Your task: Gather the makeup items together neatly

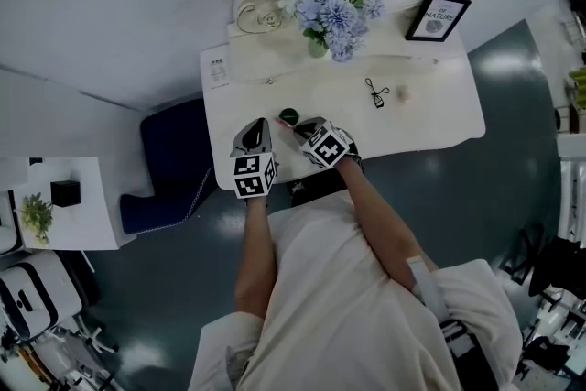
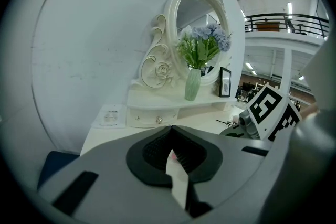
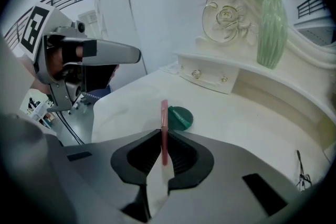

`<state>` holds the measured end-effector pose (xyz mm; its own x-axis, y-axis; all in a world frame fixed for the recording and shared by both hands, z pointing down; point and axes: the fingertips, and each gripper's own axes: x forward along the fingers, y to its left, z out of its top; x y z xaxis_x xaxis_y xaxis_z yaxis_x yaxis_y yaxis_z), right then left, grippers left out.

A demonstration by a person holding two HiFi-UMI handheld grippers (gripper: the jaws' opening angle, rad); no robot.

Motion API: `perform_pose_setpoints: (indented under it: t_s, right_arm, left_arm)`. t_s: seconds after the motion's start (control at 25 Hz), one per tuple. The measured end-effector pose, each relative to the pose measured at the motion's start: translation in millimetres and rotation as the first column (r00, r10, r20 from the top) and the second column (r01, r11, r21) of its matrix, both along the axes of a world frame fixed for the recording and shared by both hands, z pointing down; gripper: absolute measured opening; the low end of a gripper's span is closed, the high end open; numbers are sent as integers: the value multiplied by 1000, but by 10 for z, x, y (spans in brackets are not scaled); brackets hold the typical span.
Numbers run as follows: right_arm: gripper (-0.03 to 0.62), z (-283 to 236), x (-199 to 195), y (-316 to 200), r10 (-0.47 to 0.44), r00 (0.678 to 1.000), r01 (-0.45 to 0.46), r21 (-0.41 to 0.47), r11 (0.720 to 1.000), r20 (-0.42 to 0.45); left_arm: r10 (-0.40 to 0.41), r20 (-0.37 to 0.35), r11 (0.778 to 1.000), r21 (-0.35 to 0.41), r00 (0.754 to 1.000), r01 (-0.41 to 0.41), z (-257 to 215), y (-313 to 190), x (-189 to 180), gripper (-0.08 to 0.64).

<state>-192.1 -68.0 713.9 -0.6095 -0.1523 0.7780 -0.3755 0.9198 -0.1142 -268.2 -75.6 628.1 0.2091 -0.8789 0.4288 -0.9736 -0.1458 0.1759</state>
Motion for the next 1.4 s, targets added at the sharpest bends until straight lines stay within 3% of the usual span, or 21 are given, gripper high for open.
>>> perform_pose_setpoints:
  t_s: [0.2,0.28,0.52,0.76,1.12,1.4]
  right_arm:
    - [72,-48,340,-198,115,993,-115,26,993,-25]
    - [72,-73,534,-292,205,979,-205,17,979,-19]
    - [72,-81,1116,-575,449,893,-448,51,892,-16]
    - [72,-104,1633,-794,589,807,-582,117,805,-40]
    - [72,-20,1978,-1074,679,731,-670,119,733,-70]
    - [72,69,1991,-1147,690,718,-682,113,723,-88]
  left_arm:
    - [61,4,998,11,998,-61,-48,-133,240,14]
    - [87,4,996,20,996,-87,-82,-192,348,14]
    - [148,10,988,29,989,-149,-139,-326,605,14]
    - [191,22,981,23,981,-191,-140,-459,796,14]
    - [179,36,984,5,983,-179,-155,-643,794,14]
    - [162,26,987,-12,986,-162,-106,-740,748,14]
